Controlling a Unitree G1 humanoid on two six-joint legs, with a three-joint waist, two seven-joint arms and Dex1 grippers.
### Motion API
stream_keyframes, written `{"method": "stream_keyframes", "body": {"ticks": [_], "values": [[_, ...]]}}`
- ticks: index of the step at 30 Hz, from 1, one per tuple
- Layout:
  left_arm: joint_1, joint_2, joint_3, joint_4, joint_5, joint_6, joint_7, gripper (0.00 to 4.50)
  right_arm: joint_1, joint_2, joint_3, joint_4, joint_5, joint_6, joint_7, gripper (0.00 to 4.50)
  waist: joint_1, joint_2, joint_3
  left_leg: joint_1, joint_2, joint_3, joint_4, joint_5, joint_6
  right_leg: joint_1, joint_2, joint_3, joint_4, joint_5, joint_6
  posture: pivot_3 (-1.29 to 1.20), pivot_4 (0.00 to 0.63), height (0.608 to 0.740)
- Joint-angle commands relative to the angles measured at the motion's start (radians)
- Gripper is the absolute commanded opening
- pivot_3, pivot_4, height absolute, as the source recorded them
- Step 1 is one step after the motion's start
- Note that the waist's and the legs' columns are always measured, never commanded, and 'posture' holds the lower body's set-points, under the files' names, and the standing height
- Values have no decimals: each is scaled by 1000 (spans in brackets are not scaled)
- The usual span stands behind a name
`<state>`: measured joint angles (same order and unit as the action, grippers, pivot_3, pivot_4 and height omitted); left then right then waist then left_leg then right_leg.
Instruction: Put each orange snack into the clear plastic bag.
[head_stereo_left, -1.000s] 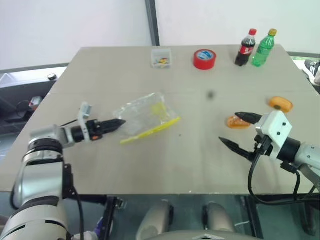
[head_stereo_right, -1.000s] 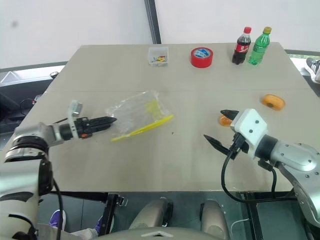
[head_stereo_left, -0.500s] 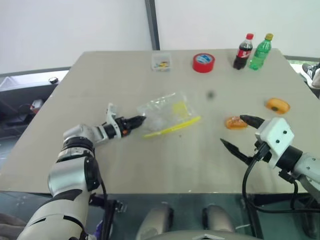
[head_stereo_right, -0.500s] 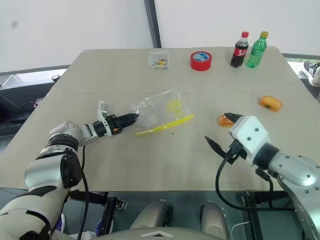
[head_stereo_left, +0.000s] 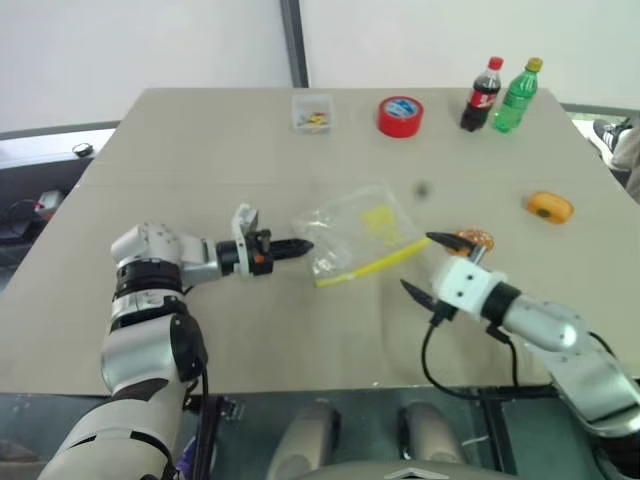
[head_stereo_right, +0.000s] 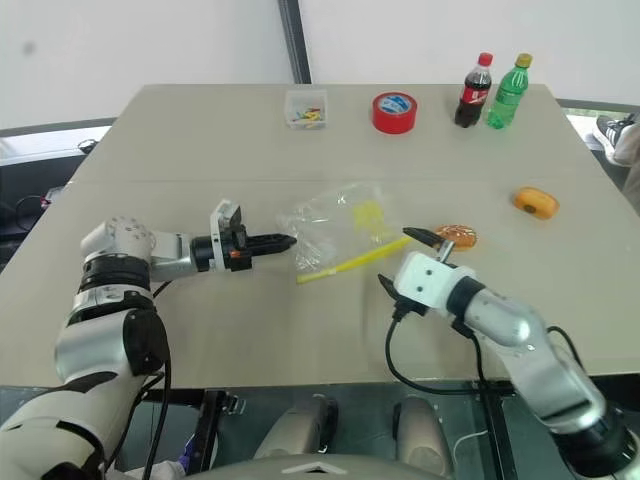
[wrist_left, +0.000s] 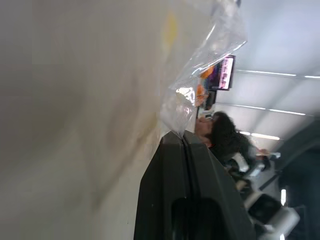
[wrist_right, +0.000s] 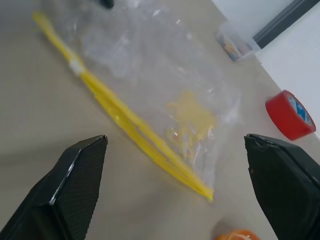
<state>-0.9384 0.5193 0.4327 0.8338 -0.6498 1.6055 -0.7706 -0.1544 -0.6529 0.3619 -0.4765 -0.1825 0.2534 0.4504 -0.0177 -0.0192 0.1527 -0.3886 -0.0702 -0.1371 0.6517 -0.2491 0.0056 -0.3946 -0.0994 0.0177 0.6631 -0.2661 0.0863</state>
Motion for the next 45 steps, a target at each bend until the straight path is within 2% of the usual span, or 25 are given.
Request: {"method": "stream_keyframes", "body": {"ticks": [1, 4, 9, 14, 15, 17, 18, 20, 23, 24, 28, 29, 30, 32, 34, 35, 37, 41, 45], "values": [[-39, 18, 23, -17, -158, 9, 77, 25, -63, 37, 61, 125, -154, -90, -63, 4500, -3, 0, 0, -1, 0, 1, 0, 0, 0, -1, 0, 0, 0, 0, 0, 0, 150, 740], [-45, 37, 8, -18, -310, 9, 166, 25, -96, 76, 85, 230, -257, -130, -124, 4500, -2, 0, 0, -6, 1, 1, 0, 1, -1, -7, 0, 1, 2, 0, -1, 0, 150, 740], [-7, 56, -13, -41, -537, 9, 337, 25, -186, 208, 73, 401, -364, -131, -279, 4500, -14, -1, 0, -9, 2, 3, 0, 1, -2, -13, 0, 5, 6, 1, -2, 0, 150, 740], [43, 47, 9, -88, -709, 9, 503, 25, -265, 313, 79, 571, -325, -193, -281, 4500, -25, -1, 0, -9, 2, 6, 1, 2, -3, -15, 0, 9, 11, 1, -2, 0, 150, 740], [50, 43, 23, -94, -737, 9, 538, 0, -276, 329, 71, 596, -308, -202, -273, 3959, -26, -1, 0, -9, 2, 6, 1, 2, -3, -16, 1, 9, 13, 1, -2, 0, 150, 740], [67, 38, 45, -114, -786, 9, 598, 0, -291, 350, 52, 628, -293, -207, -279, 3197, -27, -1, 0, -8, 3, 7, 1, 2, -4, -16, 1, 10, 14, 1, -2, 0, 150, 740], [75, 32, 59, -123, -804, 9, 628, 0, -297, 357, 40, 639, -286, -206, -282, 2498, -26, -1, 0, -8, 3, 7, 1, 2, -4, -17, 2, 10, 14, 1, -2, 0, 150, 740], [93, 15, 87, -148, -844, 9, 687, 0, -305, 362, 25, 652, -277, -217, -285, 1834, -26, -1, 0, -8, 3, 7, 1, 2, -4, -17, 2, 11, 14, 1, -2, 0, 150, 740], [127, -17, 129, -207, -907, -5, 776, 0, -329, 366, -6, 668, -267, -239, -311, 308, -25, -1, 0, -8, 3, 8, 1, 2, -4, -17, 1, 11, 14, 1, -2, 0, 150, 740], [140, -26, 139, -228, -934, -17, 806, 0, -341, 366, -18, 677, -262, -250, -321, 13, -25, -1, 0, -8, 3, 8, 1, 2, -4, -17, 1, 11, 14, 1, -2, 0, 150, 740], [208, -47, 150, -381, -988, -93, 893, 0, -392, 359, -55, 706, -249, -285, -330, 13, -28, -1, 0, -8, 3, 9, 1, 2, -4, -17, 1, 12, 15, 1, -2, 0, 150, 740], [230, -46, 144, -442, -971, -120, 897, 0, -408, 361, -69, 714, -232, -288, -323, 13, -27, -1, 0, -8, 3, 10, 1, 2, -4, -18, 1, 13, 15, 1, -3, 0, 150, 740], [263, -29, 105, -554, -881, -168, 865, 413, -429, 359, -79, 722, -221, -292, -310, 0, -27, -1, 0, -8, 4, 10, 1, 2, -4, -18, 2, 13, 15, 1, -3, 0, 150, 740], [342, 49, -38, -828, -685, -276, 726, 727, -482, 355, -95, 753, -191, -292, -272, 0, -31, -2, 1, -8, 4, 11, 1, 2, -4, -18, 2, 14, 14, 2, -3, 0, 150, 740], [424, 153, -210, -1083, -447, -492, 542, 1754, -539, 348, -105, 792, -168, -286, -234, 0, -28, -2, 1, -8, 4, 15, -1, 2, -4, -19, 3, 18, 14, 3, -5, 0, 150, 740], [452, 180, -255, -1149, -369, -573, 488, 2150, -561, 348, -112, 808, -156, -282, -219, 0, -27, -1, 2, -8, 4, 17, -2, 2, -4, -20, 4, 19, 13, 3, -5, 0, 150, 740], [513, 242, -331, -1258, -204, -759, 375, 2594, -597, 347, -122, 834, -134, -260, -181, 0, -21, -1, 2, -7, 4, 17, -3, 2, -4, -20, 4, 20, 12, 3, -6, 0, 150, 740], [613, 329, -496, -1413, 127, -1074, 255, 2594, -659, 346, -124, 873, -114, -216, -118, 0, -22, 0, 2, -7, 6, 19, -6, 2, -4, -20, 6, 21, 7, 4, -7, 0, 150, 740], [641, 283, -600, -1431, 348, -1186, 318, 2594, -684, 365, -124, 867, -100, -143, -82, 0, -22, 1, 3, -8, 6, 20, -8, 2, -4, -20, 7, 21, 4, 5, -8, 0, 150, 740]]}}
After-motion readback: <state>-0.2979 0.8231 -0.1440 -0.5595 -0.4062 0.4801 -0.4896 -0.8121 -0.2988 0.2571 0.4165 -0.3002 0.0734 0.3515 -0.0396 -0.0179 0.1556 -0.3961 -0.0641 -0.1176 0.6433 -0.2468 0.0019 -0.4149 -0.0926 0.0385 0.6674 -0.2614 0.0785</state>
